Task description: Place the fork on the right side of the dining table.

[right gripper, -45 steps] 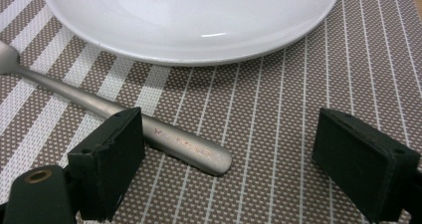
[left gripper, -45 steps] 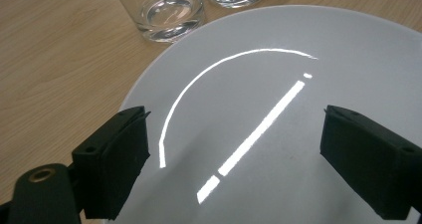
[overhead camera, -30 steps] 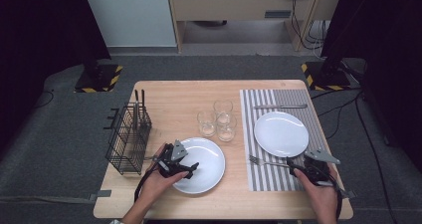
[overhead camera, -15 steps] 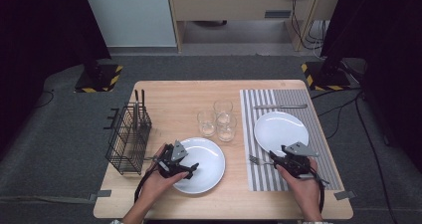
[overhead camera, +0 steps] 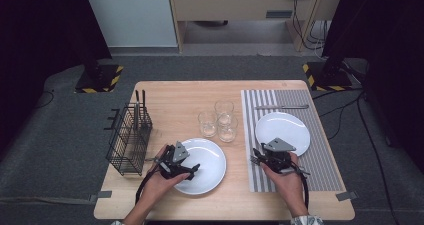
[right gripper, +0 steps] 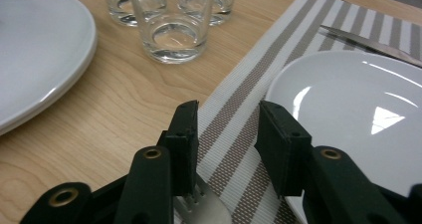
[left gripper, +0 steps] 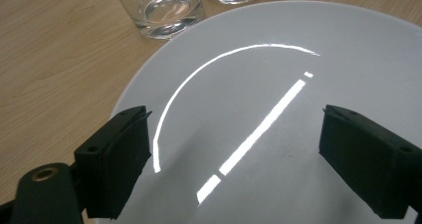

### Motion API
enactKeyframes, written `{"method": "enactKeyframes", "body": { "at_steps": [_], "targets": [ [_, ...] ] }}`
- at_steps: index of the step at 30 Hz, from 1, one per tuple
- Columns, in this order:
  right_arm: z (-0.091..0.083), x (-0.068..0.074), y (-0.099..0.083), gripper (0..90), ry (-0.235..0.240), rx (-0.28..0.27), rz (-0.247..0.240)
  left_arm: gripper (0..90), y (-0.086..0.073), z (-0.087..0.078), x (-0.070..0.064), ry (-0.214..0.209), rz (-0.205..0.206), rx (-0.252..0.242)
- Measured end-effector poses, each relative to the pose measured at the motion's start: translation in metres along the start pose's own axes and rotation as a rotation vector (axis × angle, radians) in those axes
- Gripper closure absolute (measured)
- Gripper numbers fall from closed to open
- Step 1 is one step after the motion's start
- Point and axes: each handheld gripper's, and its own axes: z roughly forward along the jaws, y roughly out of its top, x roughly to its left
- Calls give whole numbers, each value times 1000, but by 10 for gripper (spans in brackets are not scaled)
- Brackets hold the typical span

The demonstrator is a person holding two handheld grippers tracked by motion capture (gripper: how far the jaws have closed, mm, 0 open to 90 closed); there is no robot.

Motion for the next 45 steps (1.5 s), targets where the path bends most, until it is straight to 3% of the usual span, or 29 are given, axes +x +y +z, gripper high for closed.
{"method": "enactKeyframes", "body": {
  "at_steps": [11, 32, 45],
  "targets": [
    [2, 5, -2, 692, 37, 20, 6, 121, 0, -1, 2, 8, -3, -3],
    [-1, 8, -1, 793, 78, -1, 7, 120, 0, -2, 4, 17, -9, -5],
    [10, 17, -1, 762, 116, 31, -27, 120, 0, -2, 3, 17, -10, -4]
  ]
}}
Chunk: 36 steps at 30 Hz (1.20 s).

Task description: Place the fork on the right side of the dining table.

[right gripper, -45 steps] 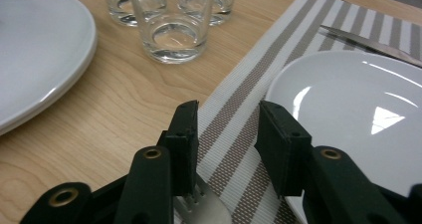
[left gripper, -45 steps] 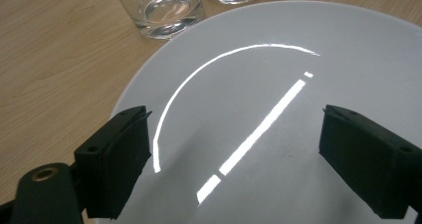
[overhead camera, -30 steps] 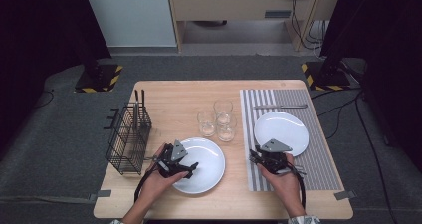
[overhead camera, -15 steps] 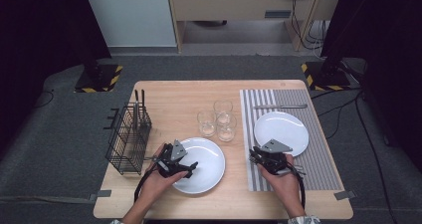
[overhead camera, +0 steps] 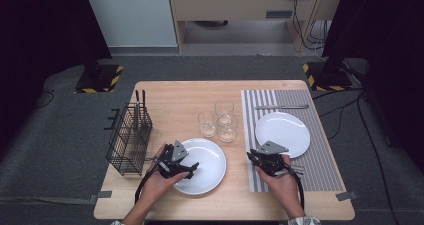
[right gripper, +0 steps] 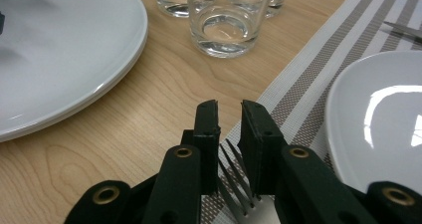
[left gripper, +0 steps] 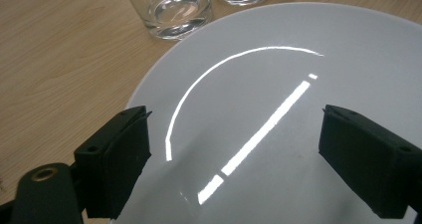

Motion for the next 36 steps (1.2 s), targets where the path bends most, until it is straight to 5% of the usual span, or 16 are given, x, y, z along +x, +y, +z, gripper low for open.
{"method": "enactKeyframes", "body": {
  "at_steps": [7, 36],
  "targets": [
    [9, 3, 0, 780, -10, 41, -24, 121, 0, -1, 1, 0, -2, -3],
    [-19, -4, -15, 767, -10, 88, -12, 122, 1, -1, 0, -3, 1, -1]
  ]
}}
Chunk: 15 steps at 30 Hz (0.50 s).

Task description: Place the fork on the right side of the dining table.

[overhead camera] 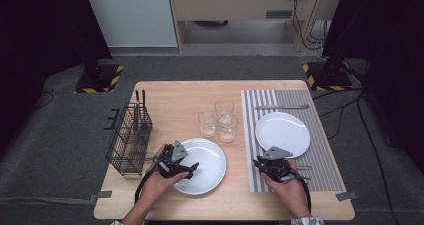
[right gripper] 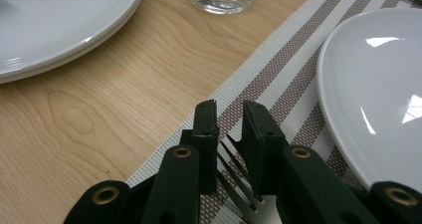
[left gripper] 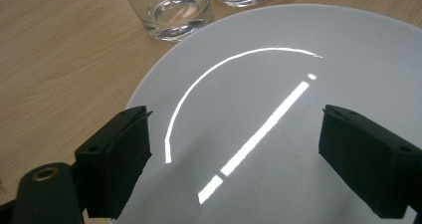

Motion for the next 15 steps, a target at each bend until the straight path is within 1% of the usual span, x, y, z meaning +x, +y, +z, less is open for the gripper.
{"method": "enactKeyframes", "body": {
  "at_steps": [1, 5, 8, 15],
  "targets": [
    [-1, -1, 0, 765, 1, 4, -5, 122, 0, 0, 0, 1, 1, 0],
    [-3, -5, -3, 763, 1, 5, 3, 122, 0, 0, 1, 1, -3, -2],
    [-5, -7, -5, 759, 4, 4, -1, 122, 0, 0, 0, 0, 0, -2],
    [-8, -9, -7, 765, 11, 9, -11, 122, 0, -1, 1, 0, 0, -2]
  ]
}}
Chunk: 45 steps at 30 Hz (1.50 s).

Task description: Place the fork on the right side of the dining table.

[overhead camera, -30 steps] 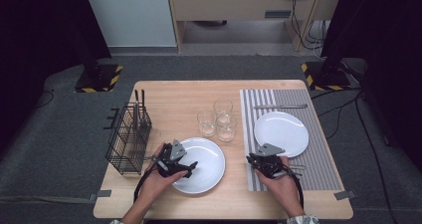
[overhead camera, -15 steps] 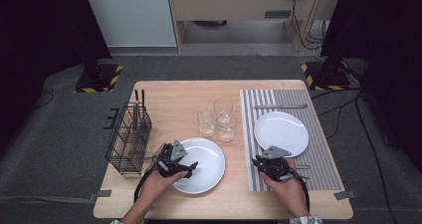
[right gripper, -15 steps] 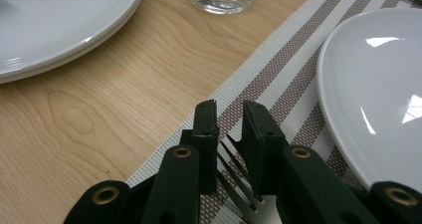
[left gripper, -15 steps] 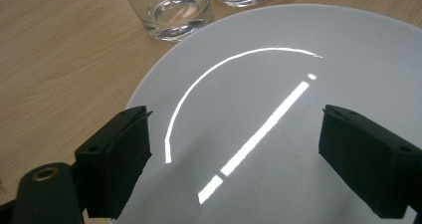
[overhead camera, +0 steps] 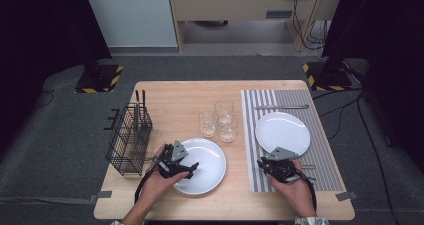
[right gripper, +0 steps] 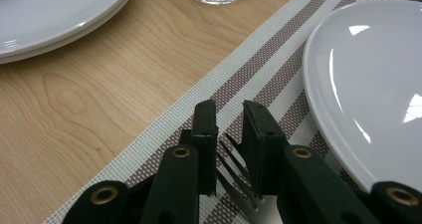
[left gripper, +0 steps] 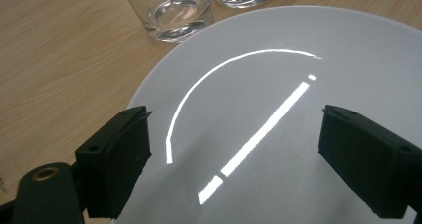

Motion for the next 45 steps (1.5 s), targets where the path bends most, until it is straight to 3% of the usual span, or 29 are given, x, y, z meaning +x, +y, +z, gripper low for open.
{"method": "enactKeyframes", "body": {
  "at_steps": [14, 17, 22, 26, 29, 34, 41, 45],
  "targets": [
    [-3, -2, -3, 716, 20, 0, 1, 122, 0, -1, 0, -1, 0, -4],
    [-4, -3, -2, 668, 21, -36, 14, 122, 1, -1, 0, 1, 0, -7],
    [-7, -8, 4, 574, -22, -98, 47, 122, 0, -1, 0, 1, 0, -3],
    [-3, -8, 13, 460, -45, -121, 60, 121, 0, -1, 0, -2, -1, -4],
    [5, -7, 21, 356, -46, -98, 106, 118, 1, -1, 0, -7, 1, -14],
    [17, -2, 39, 235, -10, -90, 80, 110, 1, -2, 0, -9, 1, -22],
    [34, 0, 72, 148, 8, -74, 61, 108, 1, -5, 1, -14, -10, -42],
    [42, -1, 84, 143, 0, -68, 58, 107, 2, -7, 3, 1, -20, -63]
  ]
}}
